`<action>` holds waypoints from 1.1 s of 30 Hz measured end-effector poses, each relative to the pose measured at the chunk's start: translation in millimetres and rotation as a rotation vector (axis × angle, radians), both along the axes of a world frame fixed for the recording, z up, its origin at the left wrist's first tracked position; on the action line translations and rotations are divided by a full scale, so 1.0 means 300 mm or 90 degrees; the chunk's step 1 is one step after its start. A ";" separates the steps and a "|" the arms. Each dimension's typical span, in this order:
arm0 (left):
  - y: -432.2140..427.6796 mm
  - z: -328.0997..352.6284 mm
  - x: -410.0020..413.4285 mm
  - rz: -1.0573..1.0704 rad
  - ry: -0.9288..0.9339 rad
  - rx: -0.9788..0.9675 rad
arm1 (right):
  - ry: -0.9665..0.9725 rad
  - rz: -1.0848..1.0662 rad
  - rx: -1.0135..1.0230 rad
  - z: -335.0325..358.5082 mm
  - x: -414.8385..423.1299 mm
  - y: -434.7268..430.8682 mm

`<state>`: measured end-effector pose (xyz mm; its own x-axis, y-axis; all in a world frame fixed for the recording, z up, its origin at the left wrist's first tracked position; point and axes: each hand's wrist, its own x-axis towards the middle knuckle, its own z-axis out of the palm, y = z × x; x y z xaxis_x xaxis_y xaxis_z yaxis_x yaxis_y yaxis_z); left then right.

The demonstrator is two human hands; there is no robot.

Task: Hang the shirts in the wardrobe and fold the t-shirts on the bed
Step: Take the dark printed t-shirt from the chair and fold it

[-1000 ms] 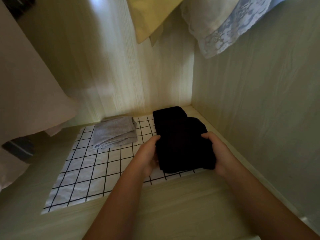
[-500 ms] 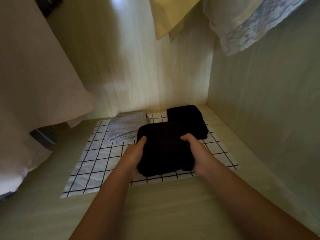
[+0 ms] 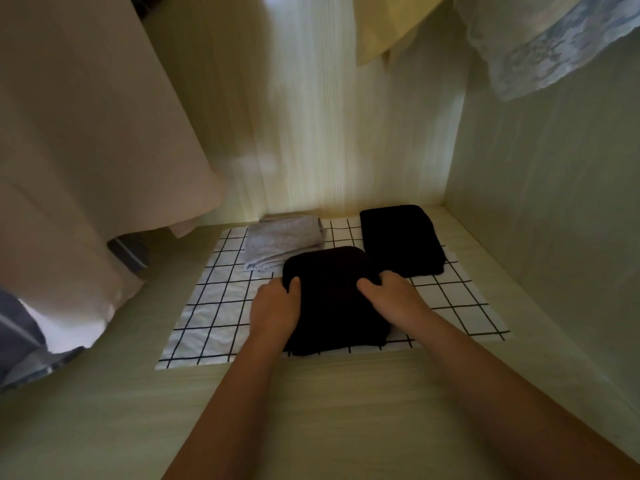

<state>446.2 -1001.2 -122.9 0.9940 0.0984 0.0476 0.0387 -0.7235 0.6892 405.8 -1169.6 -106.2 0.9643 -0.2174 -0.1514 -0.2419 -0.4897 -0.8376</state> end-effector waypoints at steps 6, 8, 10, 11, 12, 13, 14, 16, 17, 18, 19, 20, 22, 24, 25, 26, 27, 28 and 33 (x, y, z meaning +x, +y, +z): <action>-0.037 0.047 0.002 0.018 -0.068 0.112 | 0.001 0.024 -0.027 -0.010 0.021 -0.044; -0.072 0.075 0.007 -0.004 -0.134 0.121 | -0.013 0.004 -0.028 -0.001 0.035 -0.081; -0.123 0.104 0.020 -0.057 -0.178 0.104 | -0.042 -0.042 -0.015 0.005 0.054 -0.133; -0.152 0.118 0.028 -0.087 -0.187 0.096 | -0.062 -0.070 -0.010 0.008 0.064 -0.161; -0.188 0.134 0.038 -0.115 -0.185 0.088 | -0.082 -0.098 -0.011 0.016 0.077 -0.195; -0.212 0.148 0.043 -0.139 -0.172 0.083 | -0.096 -0.124 -0.014 0.022 0.088 -0.216; -0.245 0.164 0.055 -0.159 -0.152 0.085 | -0.103 -0.153 -0.014 0.031 0.102 -0.243; -0.307 0.187 0.086 -0.193 -0.112 0.114 | -0.097 -0.195 -0.013 0.053 0.128 -0.292; -0.335 0.195 0.106 -0.207 -0.090 0.131 | -0.089 -0.198 -0.010 0.061 0.143 -0.313; -0.359 0.201 0.127 -0.219 -0.057 0.140 | -0.074 -0.191 -0.002 0.069 0.158 -0.331; -0.381 0.204 0.151 -0.233 -0.022 0.145 | -0.058 -0.183 0.012 0.076 0.173 -0.347; -0.401 0.205 0.177 -0.248 0.017 0.148 | -0.039 -0.182 0.030 0.080 0.187 -0.361; -0.430 0.203 0.227 -0.257 0.080 0.157 | -0.014 -0.189 0.058 0.078 0.217 -0.387; -0.448 0.193 0.278 -0.237 0.131 0.133 | 0.009 -0.181 0.071 0.074 0.243 -0.407; -0.454 0.186 0.302 -0.225 0.149 0.103 | 0.025 -0.172 0.084 0.075 0.249 -0.411; -0.461 0.178 0.320 -0.212 0.172 0.075 | 0.043 -0.165 0.103 0.078 0.249 -0.412; -0.467 0.172 0.335 -0.195 0.191 0.054 | 0.058 -0.159 0.125 0.077 0.251 -0.413; -0.473 0.169 0.345 -0.177 0.213 0.030 | 0.067 -0.154 0.139 0.076 0.255 -0.415; -0.486 0.155 0.375 -0.140 0.325 -0.154 | 0.073 -0.138 0.187 0.078 0.274 -0.425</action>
<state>558.8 -1146.9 -76.4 0.8838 -0.1635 -0.4384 0.2750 -0.5767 0.7693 488.0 -1296.9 -82.7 0.8737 -0.3462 -0.3418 -0.4140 -0.1601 -0.8961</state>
